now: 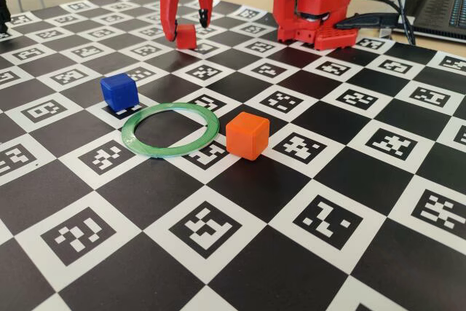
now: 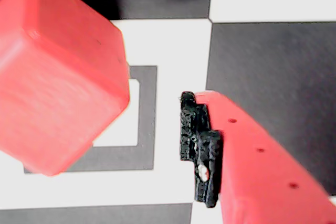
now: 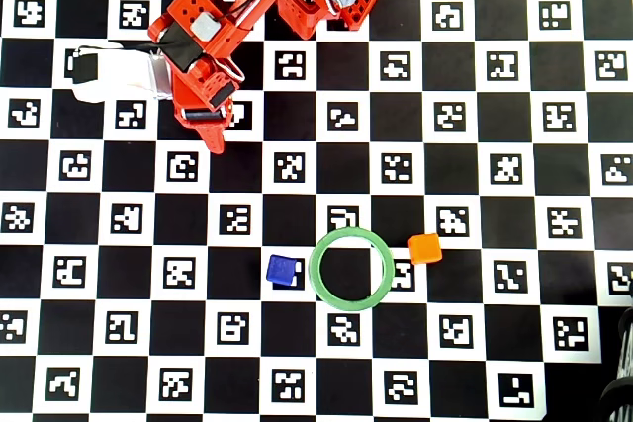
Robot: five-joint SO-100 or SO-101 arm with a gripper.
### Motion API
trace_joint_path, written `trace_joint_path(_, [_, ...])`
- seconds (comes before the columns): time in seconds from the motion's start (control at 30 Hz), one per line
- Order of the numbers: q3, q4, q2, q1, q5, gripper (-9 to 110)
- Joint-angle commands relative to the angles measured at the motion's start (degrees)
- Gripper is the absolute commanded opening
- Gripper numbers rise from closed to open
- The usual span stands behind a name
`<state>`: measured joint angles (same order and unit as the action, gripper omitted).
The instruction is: Grab the red cube then put it in the green circle then put the blue cube on top and finally the orange cube on top
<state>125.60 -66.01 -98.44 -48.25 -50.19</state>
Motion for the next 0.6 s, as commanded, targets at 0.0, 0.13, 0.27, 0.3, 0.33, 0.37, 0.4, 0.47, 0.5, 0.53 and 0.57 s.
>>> trace_joint_path(0.0, [-0.26,1.76,-0.35,-0.53,0.26,38])
trace_joint_path(0.13, [-0.26,2.2,0.0,-0.35,0.35,38])
trace_joint_path(0.27, [-0.18,2.72,0.09,-0.26,0.62,38])
trace_joint_path(0.3, [-0.18,2.9,0.18,-0.26,0.7,38])
trace_joint_path(0.33, [-0.09,2.9,0.26,-0.18,0.79,38])
trace_joint_path(0.37, [-0.09,2.99,0.35,-0.18,1.05,38])
trace_joint_path(0.4, [-0.09,2.99,0.35,-0.18,1.23,38])
trace_joint_path(0.47, [0.09,3.25,0.44,0.0,1.93,38])
trace_joint_path(0.5, [0.26,3.34,0.53,0.18,2.29,38])
trace_joint_path(0.53, [0.44,3.43,0.53,0.35,2.72,38])
trace_joint_path(0.57, [0.62,3.43,0.53,0.53,3.16,38])
